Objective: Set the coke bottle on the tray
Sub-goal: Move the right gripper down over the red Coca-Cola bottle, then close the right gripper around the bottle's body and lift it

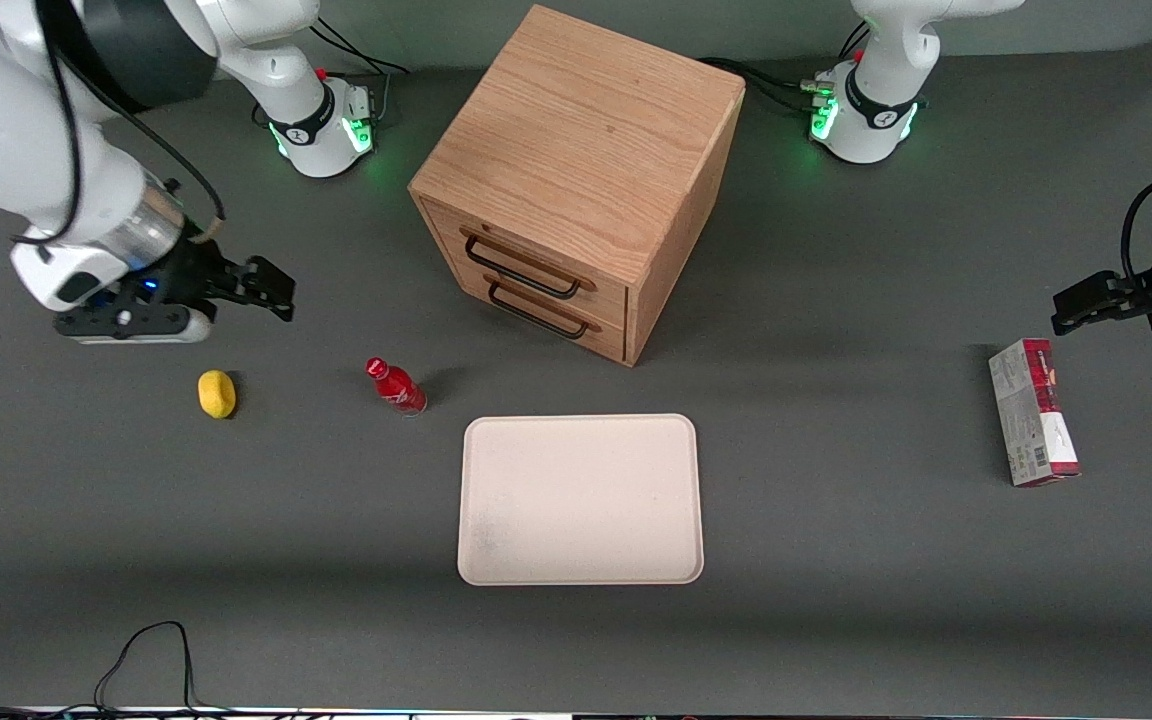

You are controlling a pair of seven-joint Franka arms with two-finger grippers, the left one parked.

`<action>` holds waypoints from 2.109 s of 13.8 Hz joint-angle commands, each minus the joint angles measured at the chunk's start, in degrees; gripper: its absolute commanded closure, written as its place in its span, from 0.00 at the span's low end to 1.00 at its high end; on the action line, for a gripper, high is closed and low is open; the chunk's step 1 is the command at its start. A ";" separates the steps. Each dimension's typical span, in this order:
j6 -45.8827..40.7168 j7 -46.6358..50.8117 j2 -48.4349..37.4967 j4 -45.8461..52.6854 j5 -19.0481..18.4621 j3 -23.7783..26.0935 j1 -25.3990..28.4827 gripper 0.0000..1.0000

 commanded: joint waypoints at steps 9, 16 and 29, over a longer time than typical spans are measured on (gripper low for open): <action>29.18 2.03 4.05 -21.10 0.93 4.05 -0.24 0.00; 36.66 1.59 11.52 -21.37 0.49 4.75 -0.24 0.00; 30.70 1.59 11.79 -21.11 -1.18 5.10 -0.68 0.95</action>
